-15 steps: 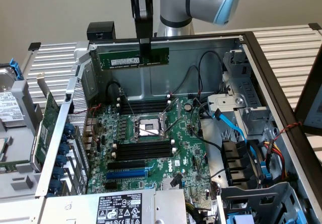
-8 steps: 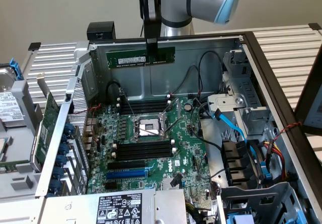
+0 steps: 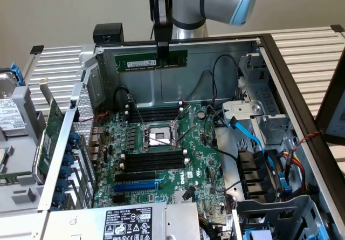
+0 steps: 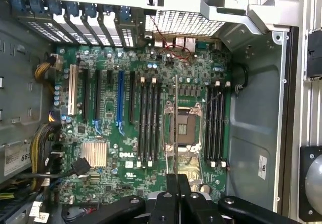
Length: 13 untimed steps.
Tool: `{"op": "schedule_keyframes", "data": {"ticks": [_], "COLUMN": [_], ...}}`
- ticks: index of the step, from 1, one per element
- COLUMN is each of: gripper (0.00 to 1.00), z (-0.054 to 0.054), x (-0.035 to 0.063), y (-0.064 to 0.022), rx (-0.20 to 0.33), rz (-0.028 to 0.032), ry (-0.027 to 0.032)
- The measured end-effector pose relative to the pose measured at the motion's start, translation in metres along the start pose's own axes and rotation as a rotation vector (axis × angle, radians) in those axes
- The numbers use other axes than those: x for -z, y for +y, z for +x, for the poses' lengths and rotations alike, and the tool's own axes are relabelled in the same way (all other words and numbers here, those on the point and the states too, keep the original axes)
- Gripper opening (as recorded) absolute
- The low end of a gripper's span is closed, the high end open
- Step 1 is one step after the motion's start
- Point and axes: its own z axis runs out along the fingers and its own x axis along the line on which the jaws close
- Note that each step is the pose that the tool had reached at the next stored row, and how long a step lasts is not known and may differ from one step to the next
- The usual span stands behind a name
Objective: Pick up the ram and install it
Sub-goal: 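Insert the ram into the slot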
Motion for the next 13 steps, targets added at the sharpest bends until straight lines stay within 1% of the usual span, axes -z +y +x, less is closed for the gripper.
{"op": "schedule_keyframes", "data": {"ticks": [1, 3, 4, 7, 9, 10, 11, 13], "gripper": [0.12, 0.12, 0.12, 0.12, 0.12, 0.12, 0.12, 0.12], "z": [0.000, 0.000, 0.000, 0.001, 0.001, 0.001, 0.002, 0.002], "x": [-0.0010, -0.0036, -0.0052, -0.0104, -0.0136, -0.0148, -0.0158, -0.0178], "y": [0.0000, -0.0001, 0.0000, 0.0000, 0.0000, 0.0000, 0.0001, 0.0001], "rx": [-0.001, -0.002, -0.003, -0.006, -0.006, -0.006, -0.006, -0.006], "rz": [-0.0001, 0.0001, 0.0001, -0.0008, -0.0043, -0.0049, -0.0050, -0.0050], "ry": [-0.0009, -0.0062, -0.0079, -0.0088, -0.0087, -0.0071, -0.0035, 0.0059]}}
